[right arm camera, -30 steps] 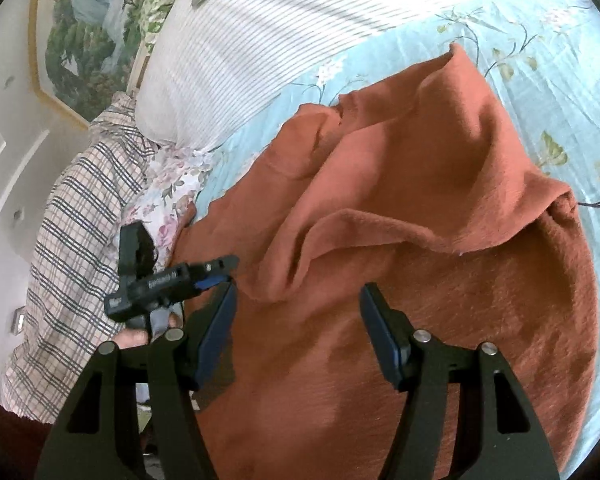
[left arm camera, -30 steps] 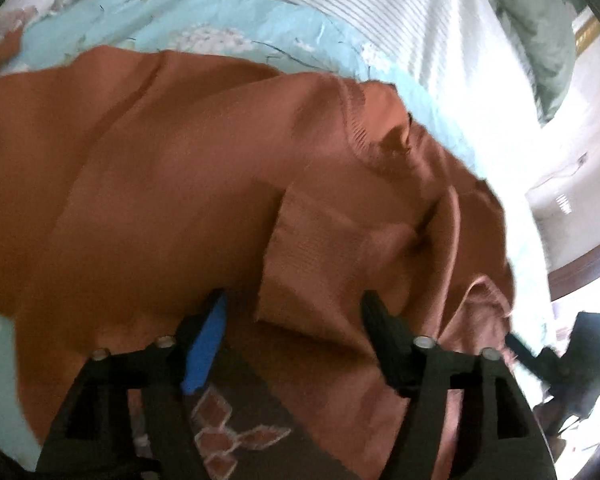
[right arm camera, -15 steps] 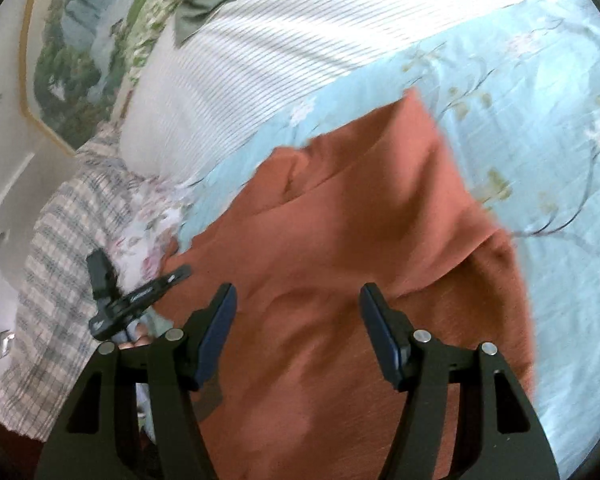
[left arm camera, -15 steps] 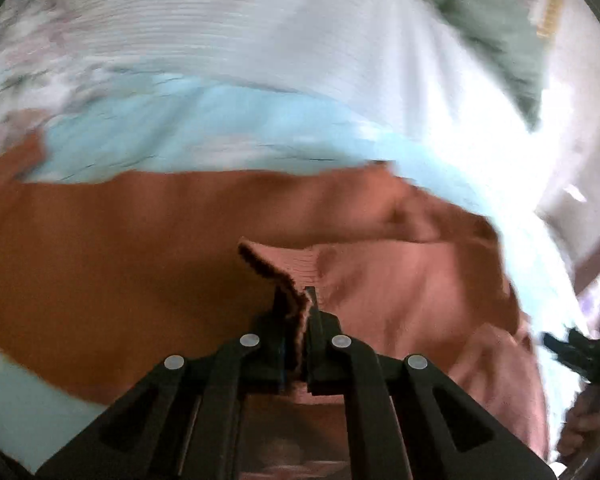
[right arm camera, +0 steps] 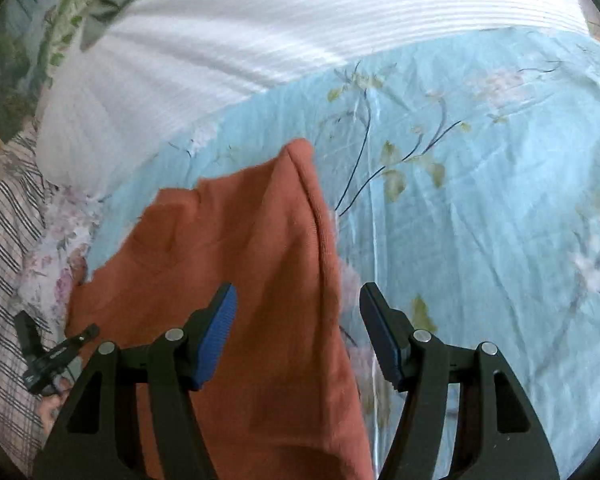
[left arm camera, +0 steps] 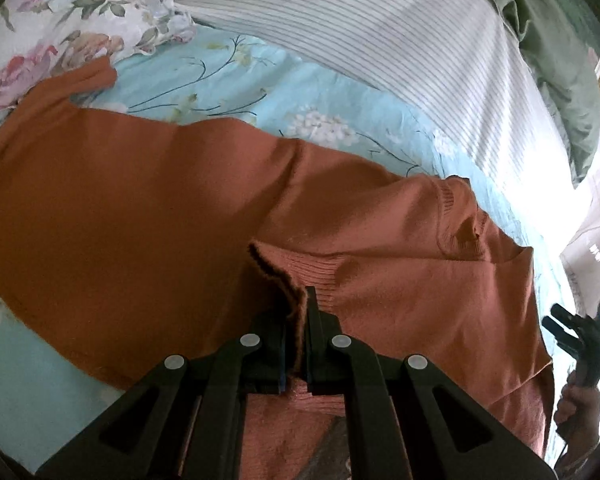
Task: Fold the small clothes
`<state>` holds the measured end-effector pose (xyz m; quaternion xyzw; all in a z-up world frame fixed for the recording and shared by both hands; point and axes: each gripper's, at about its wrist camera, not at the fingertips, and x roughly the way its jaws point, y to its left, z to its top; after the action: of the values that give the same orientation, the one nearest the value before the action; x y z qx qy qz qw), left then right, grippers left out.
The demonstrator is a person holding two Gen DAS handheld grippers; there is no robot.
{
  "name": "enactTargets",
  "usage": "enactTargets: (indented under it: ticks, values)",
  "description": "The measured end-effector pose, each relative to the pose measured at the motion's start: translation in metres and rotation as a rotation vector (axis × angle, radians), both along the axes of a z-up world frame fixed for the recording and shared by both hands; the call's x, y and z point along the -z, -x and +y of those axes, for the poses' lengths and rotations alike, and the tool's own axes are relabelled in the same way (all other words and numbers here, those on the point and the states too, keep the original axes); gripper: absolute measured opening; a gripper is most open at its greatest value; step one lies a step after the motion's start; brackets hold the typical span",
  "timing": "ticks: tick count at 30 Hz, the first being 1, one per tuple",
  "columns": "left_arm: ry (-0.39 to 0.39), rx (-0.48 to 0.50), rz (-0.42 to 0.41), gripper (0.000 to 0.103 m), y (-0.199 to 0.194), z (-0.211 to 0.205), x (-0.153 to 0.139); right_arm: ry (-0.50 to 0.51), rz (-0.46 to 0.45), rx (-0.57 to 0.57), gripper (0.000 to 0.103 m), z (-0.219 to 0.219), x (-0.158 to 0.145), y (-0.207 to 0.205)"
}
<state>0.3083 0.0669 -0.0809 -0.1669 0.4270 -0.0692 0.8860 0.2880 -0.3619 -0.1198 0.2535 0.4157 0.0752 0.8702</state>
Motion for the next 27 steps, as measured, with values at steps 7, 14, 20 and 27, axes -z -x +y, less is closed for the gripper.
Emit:
enactTargets:
  ticks: [7,14,20,27]
  values:
    - [-0.048,0.028,-0.084,0.005,0.007,-0.008,-0.017,-0.039,-0.016,0.042,0.009,-0.011,0.005,0.004]
    - [-0.121,0.077,-0.097,0.005,0.002,-0.031,-0.016,-0.010,0.015,0.096,0.010,-0.019,0.019,0.006]
    - [-0.109,0.068,-0.057,0.005,-0.004,-0.026,-0.003,0.100,-0.075,0.089,0.022,0.010,-0.016,0.025]
    - [-0.098,0.039,-0.040,0.011,0.006,-0.016,-0.004,0.087,0.023,0.022,0.037,0.026,0.007,0.024]
